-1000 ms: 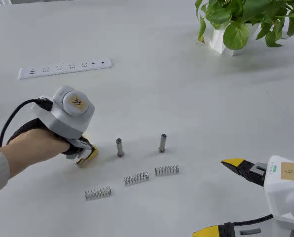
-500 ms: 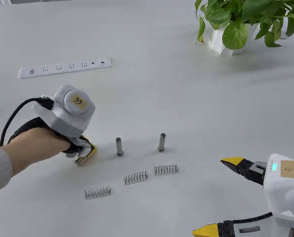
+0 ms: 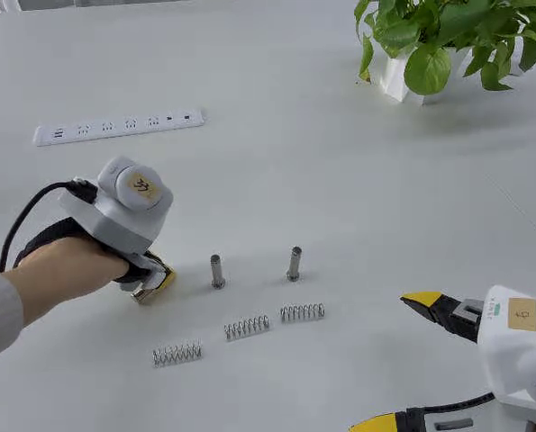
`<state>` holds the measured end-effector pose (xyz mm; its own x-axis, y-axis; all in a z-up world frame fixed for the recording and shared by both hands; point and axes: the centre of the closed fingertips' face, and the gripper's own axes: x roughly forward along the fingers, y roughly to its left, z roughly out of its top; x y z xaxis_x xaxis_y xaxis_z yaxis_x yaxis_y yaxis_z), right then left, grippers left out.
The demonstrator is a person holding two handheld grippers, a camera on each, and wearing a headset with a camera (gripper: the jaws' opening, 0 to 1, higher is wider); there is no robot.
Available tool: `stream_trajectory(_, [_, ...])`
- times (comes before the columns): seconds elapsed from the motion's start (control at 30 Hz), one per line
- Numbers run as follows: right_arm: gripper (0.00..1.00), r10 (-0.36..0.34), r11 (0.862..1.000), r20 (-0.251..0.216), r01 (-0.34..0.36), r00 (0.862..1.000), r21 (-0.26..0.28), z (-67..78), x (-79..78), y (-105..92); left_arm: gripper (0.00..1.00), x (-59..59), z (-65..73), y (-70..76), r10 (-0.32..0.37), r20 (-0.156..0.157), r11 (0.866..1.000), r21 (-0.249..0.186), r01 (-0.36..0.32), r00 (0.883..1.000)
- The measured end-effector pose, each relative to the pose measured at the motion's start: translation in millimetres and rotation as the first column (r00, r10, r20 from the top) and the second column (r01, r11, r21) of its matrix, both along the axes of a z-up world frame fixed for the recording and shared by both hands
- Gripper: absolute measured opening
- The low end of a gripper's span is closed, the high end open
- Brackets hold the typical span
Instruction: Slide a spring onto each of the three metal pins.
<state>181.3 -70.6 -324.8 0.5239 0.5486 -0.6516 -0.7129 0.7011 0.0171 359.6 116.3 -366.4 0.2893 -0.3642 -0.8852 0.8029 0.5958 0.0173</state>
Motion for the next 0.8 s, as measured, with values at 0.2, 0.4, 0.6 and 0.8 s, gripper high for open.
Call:
stream_trajectory(0.2, [0.94,0.002,1.000,-0.001,-0.002,1.000,0.001,-0.9,-0.5,0.5,0.04,-1.2,5.2,5.3,0.026,-0.003,0.999,-0.033,-0.026,1.000])
stream_trajectory(0.4, [0.94,0.008,1.000,-0.006,-0.008,1.000,-0.002,-1.8,-1.7,1.7,0.04,-2.2,17.9,10.1,0.043,0.013,0.997,-0.067,-0.042,0.999])
stream_trajectory(0.6, [0.94,0.012,1.000,-0.007,-0.013,1.000,-0.005,-2.4,-2.5,2.4,0.04,-5.4,30.8,11.1,0.056,0.030,0.993,-0.109,-0.053,0.998])
stream_trajectory(0.8, [0.94,0.018,1.000,-0.009,-0.018,1.000,-0.009,-3.0,-3.7,3.1,0.04,-10.8,38.3,13.9,0.058,0.045,0.991,-0.126,-0.052,0.997])
